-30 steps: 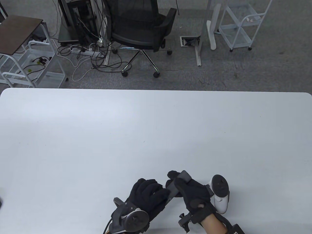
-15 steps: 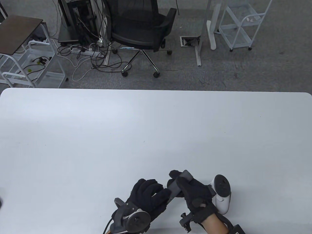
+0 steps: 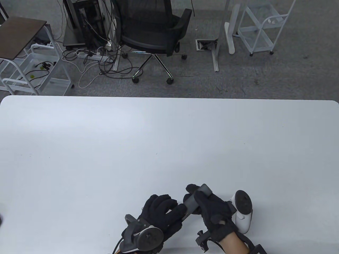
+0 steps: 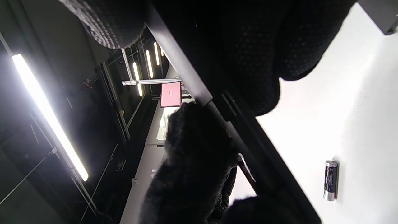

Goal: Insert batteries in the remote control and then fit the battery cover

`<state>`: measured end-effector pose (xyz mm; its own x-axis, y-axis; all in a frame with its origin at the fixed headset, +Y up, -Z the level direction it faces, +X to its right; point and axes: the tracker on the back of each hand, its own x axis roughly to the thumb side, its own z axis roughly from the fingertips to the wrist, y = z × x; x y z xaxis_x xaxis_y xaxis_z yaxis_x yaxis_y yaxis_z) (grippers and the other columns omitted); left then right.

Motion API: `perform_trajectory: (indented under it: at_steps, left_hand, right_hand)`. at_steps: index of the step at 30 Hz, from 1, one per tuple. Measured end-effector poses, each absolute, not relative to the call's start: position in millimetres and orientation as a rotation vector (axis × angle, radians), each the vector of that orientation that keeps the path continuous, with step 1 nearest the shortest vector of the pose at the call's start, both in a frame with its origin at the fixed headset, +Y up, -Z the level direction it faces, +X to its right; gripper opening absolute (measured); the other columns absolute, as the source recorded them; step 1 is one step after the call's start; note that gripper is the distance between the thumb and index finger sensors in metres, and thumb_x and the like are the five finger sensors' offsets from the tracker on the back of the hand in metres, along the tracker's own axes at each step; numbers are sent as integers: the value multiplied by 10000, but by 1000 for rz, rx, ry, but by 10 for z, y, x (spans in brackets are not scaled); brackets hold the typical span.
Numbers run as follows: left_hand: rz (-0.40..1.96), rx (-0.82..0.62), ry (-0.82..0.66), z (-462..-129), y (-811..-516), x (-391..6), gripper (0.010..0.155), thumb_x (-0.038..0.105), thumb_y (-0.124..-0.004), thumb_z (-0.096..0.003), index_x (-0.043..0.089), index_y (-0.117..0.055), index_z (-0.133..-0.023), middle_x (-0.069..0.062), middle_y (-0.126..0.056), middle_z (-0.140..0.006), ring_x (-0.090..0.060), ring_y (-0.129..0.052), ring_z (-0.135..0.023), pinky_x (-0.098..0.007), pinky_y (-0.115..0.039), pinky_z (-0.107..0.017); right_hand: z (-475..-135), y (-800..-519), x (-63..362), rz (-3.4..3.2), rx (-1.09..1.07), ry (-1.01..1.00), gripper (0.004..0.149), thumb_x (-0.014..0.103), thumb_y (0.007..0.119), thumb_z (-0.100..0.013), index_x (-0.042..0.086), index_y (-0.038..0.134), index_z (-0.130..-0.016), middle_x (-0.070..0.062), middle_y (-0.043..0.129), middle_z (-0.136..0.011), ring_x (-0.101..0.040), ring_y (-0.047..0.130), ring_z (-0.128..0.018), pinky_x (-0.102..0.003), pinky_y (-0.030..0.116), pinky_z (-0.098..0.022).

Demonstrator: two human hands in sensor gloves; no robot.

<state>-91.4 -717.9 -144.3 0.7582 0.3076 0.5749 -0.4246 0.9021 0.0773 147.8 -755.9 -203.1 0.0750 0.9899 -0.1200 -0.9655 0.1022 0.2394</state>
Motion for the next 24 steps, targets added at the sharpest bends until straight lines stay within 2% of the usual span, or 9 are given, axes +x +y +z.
perform_trajectory:
  at_steps: [6,11,14,21,24]
  left_hand:
    - [442,204,-599,-1475,-7196,-953,626,600,-778,-423,430,-658,-1013,3,-779,-1068,-320,-741,-1047,-601,-589,-832]
    - [491,240,-500,-1591,-7158,-1166,717,594,-778,-425,368,-569,-1073,3,-789,-1056,-317,-760,-1031,-598,-598,-826]
    - [472,233,-408,-1676,-7155,-1296,713,566,-805,-435,354,-579,-1077,-8,-807,-1044,-330,-772,-1021,-606,-600,-820]
    - [156,75,-244,-1900,-7361,-1403,665,518,-856,-430,355,-666,-1046,13,-863,-1006,-318,-811,-1006,-605,-620,-816]
    - [109,-22,-213,-1981,-7458,-1431,645,498,-872,-430,348,-694,-1032,17,-881,-987,-311,-825,-996,-603,-623,-815]
  right_hand:
    - [-2070,-7543,1497,1462,163,267,631,456,755,-500,26,745,-961,-221,955,-781,-331,1047,-508,-540,812,-492]
    - [-2074,-7438,1626,1644,155,63,627,459,760,-487,44,756,-958,-213,957,-783,-339,1035,-514,-556,788,-502]
    - [-2090,-7419,1733,1624,118,12,630,461,761,-486,41,757,-956,-212,960,-776,-334,1032,-505,-556,785,-501]
    - [-2169,-7414,2013,1577,35,-60,631,452,757,-486,41,745,-964,-216,946,-789,-349,1007,-519,-585,741,-535]
    - [-2197,-7415,2095,1573,12,-76,634,446,761,-482,46,735,-973,-217,934,-807,-361,997,-542,-595,726,-548]
